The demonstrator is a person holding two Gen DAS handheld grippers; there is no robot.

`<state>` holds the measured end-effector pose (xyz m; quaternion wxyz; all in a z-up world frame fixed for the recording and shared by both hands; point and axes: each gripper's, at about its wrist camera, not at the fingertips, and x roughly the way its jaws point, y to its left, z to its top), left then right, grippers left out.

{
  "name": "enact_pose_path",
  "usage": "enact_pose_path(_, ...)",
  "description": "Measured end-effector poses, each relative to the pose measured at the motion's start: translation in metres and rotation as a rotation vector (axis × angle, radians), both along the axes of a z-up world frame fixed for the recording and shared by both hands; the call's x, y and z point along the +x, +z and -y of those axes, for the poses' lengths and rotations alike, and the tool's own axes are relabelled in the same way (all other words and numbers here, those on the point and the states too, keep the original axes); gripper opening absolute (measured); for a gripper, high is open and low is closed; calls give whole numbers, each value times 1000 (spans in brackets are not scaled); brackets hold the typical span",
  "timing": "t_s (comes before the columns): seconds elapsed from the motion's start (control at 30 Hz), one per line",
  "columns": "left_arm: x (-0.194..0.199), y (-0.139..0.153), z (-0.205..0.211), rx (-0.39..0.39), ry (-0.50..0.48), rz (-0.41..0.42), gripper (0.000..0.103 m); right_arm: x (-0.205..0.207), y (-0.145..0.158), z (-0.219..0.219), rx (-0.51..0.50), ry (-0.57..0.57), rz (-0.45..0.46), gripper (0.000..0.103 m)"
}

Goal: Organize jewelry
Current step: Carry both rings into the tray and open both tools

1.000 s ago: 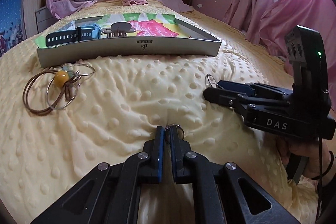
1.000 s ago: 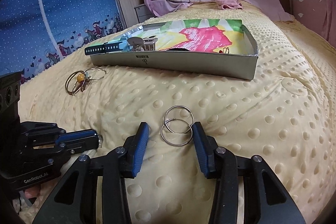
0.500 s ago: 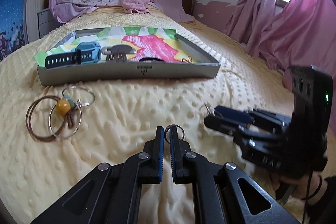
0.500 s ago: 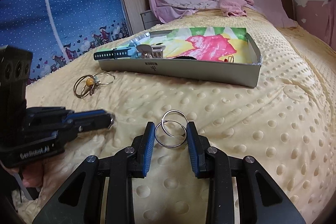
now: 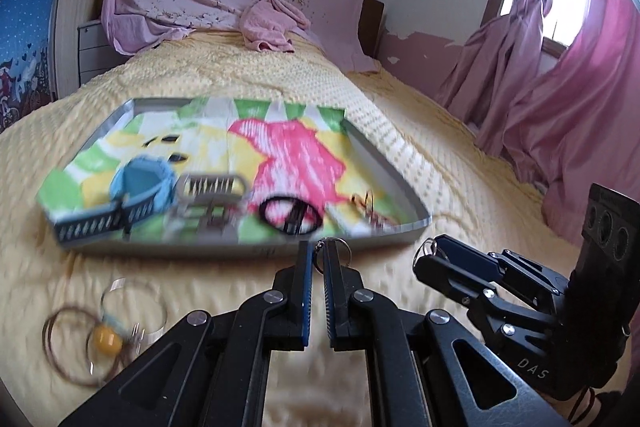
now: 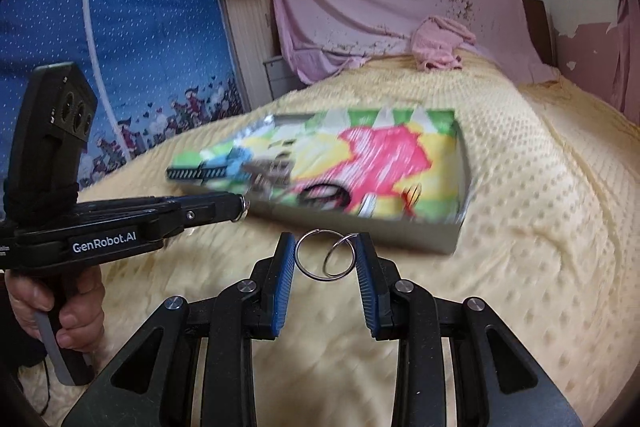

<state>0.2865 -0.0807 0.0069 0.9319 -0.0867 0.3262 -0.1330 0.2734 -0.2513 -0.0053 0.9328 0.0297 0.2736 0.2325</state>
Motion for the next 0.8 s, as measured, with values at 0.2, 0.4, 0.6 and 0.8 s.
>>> enact_pose_path(0.2, 43, -3, 7, -11, 1, -22, 6, 45, 13, 17, 12, -65, 19, 27)
enact_pose_path(0.4, 68, -18, 5, -19, 7, -86, 6, 78, 2, 13, -35, -87, -23, 27)
enact_pose_path(0.6, 71, -28, 10, 13, 10, -99, 6, 83, -9, 7, -71, -97, -52, 27)
enact_pose_path(0.8, 71, -28, 11, 16, 9, -98, 6, 83, -12, 4, -89, -98, -56, 27)
